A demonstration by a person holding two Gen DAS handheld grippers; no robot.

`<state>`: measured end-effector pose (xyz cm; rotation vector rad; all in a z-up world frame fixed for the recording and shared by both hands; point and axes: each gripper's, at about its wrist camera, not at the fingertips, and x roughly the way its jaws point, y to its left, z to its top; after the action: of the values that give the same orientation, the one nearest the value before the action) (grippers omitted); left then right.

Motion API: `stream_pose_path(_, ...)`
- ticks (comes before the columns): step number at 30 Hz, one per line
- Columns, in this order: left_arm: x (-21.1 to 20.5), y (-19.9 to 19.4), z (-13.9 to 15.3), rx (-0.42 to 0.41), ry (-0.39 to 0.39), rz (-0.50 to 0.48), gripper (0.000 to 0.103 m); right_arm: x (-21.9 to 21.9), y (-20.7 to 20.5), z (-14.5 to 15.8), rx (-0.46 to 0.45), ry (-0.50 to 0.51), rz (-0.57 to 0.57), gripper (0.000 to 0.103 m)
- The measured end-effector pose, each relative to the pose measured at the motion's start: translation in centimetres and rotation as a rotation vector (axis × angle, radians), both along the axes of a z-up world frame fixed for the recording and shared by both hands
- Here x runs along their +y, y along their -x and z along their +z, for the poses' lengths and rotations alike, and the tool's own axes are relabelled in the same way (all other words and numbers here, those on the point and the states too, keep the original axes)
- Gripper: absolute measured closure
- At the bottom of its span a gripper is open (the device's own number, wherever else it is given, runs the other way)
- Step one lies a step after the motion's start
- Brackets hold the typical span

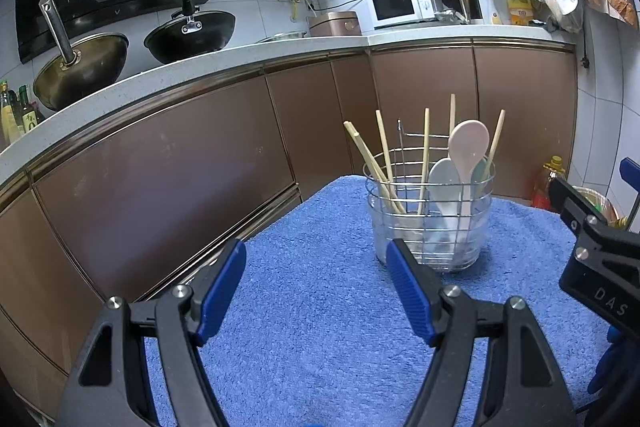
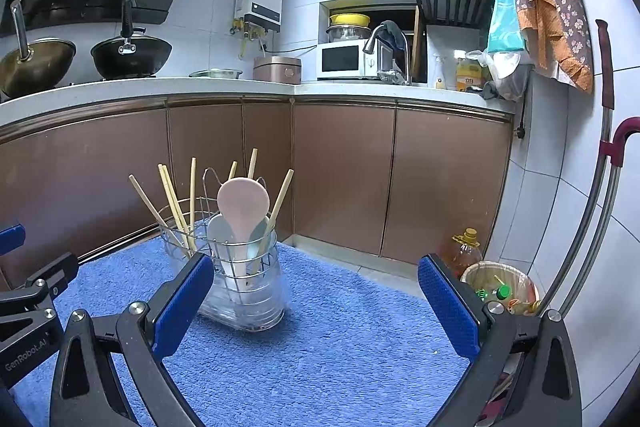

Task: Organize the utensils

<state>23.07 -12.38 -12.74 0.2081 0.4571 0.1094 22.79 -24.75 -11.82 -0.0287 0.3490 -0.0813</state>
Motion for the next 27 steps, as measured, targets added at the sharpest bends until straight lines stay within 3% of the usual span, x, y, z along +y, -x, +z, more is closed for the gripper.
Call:
stream_pose_path(14,0.1,-0.2,0.0,0.004,-0.002,0.001,0.032,-0.1,-0.1,-0.1,0.001,-0.001,0.0,0.0)
stream_pose_path(27,1.0,0.1,0.8,-0.025,0.055,0.004,0.032,-0.1,-0.1,-0.1,0.002,-0.003,0.0,0.0)
